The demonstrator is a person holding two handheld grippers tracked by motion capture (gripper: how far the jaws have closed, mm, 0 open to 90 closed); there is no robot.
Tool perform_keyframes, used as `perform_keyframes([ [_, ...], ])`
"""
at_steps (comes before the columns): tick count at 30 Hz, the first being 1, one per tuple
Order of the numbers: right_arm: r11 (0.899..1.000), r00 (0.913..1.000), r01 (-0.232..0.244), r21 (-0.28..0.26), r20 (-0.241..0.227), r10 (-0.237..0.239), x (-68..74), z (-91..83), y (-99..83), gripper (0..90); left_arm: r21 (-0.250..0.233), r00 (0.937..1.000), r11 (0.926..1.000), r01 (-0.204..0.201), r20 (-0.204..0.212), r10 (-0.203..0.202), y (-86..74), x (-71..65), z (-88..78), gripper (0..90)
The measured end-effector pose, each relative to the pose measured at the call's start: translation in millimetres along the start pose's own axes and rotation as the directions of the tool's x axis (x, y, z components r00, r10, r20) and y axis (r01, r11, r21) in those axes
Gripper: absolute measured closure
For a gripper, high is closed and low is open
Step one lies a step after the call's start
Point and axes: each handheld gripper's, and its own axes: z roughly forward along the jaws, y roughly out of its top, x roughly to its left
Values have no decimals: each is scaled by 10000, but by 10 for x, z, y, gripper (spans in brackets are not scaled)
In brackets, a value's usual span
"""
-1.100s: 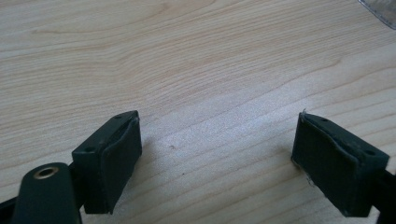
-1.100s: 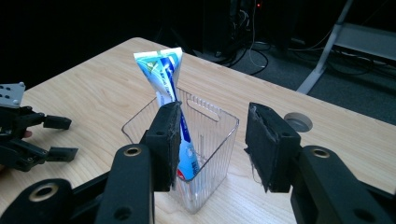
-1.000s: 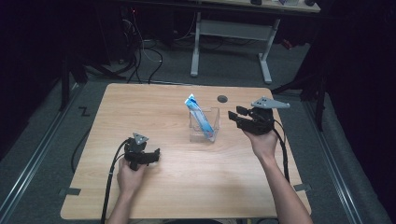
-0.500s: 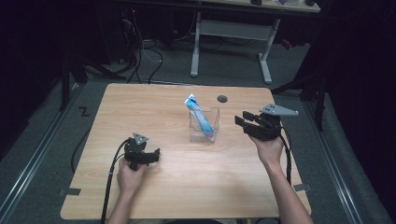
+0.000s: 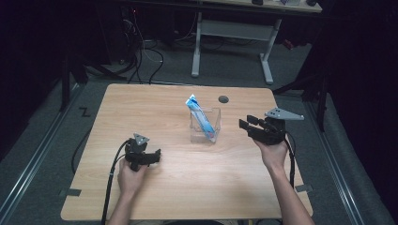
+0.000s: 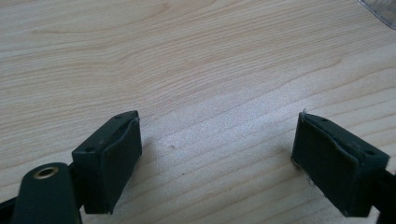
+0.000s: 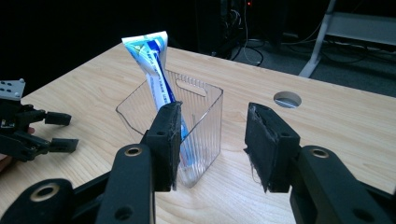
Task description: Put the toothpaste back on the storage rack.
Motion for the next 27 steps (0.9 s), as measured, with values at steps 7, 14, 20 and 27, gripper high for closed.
perform_keyframes([
  [7,10000,10000,-81,10,10,81,-4,-34,-49,561,-3,10000,10000,0,-1,0,0,0,0,161],
  [14,9998,9998,-176,28,48,176,-23,-50,-111,561,-3,10000,10000,2,-1,-2,0,0,0,161],
  [20,9995,9995,-294,102,119,292,-48,-48,-165,561,-3,10000,10000,2,-1,-2,0,0,0,161],
  [27,9994,9993,-328,97,191,326,-60,-55,-197,561,-2,10000,10000,1,-1,-1,0,0,0,161],
])
